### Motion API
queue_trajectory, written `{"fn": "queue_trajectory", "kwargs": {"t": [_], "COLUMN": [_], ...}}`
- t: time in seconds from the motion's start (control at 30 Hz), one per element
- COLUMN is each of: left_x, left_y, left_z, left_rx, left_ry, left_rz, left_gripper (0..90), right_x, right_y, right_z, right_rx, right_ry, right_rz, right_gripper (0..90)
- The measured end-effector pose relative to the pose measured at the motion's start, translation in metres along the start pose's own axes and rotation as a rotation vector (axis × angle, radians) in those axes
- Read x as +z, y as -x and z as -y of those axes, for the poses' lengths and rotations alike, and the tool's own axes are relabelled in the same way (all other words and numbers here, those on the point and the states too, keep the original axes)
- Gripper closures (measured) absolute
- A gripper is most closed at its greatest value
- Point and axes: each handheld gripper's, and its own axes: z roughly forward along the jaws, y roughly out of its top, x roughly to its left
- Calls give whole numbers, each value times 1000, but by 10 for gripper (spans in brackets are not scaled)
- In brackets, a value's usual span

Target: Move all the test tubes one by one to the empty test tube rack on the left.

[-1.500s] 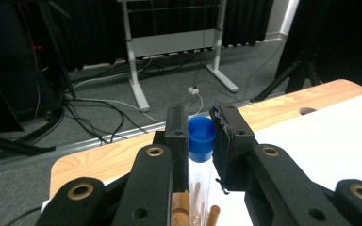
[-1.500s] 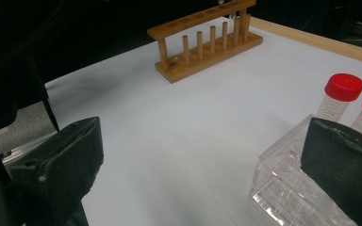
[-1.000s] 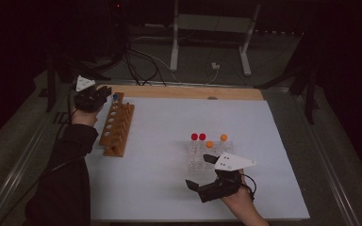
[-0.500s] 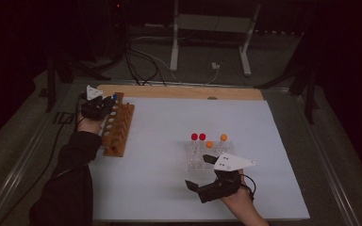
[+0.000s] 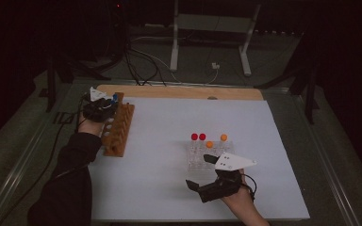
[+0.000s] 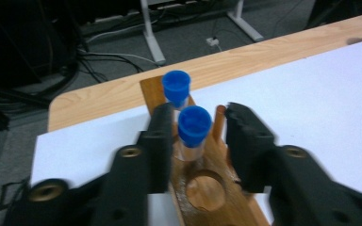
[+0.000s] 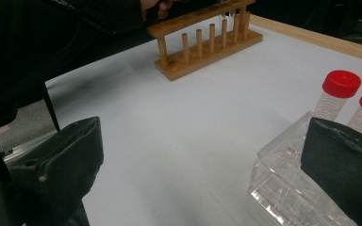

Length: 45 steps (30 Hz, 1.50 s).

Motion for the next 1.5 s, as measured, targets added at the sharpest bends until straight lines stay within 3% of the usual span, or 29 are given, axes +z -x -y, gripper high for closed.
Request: {"fn": "queue_trajectory", "kwargs": {"t": [0.27, 0.47, 0.73, 1.03, 1.17, 1.33, 1.5], "left_x": [-32, -66, -104, -118, -120, -121, -121], "left_y": [0, 12, 42, 80, 96, 112, 123], "left_z": [-8, -8, 6, 30, 41, 51, 56], "left_rx": [-39, -33, 14, 82, 89, 114, 133], "left_ry": [27, 83, 151, 109, 99, 102, 96], "left_rz": [53, 179, 340, 479, 525, 552, 576], "left_gripper": [205, 25, 13, 13, 14, 14, 14], "right_x": [-14, -27, -23, -17, -15, -10, -4], "right_y": [12, 33, 48, 57, 58, 59, 56], "right_z": [-6, -7, 0, 6, 7, 8, 10], "right_rx": [4, 29, 46, 68, 74, 84, 80], "right_ry": [28, 49, 16, -19, -32, -69, -112], "right_rz": [54, 131, 174, 189, 191, 199, 245], "right_gripper": [0, 0, 0, 0, 0, 11, 158]}}
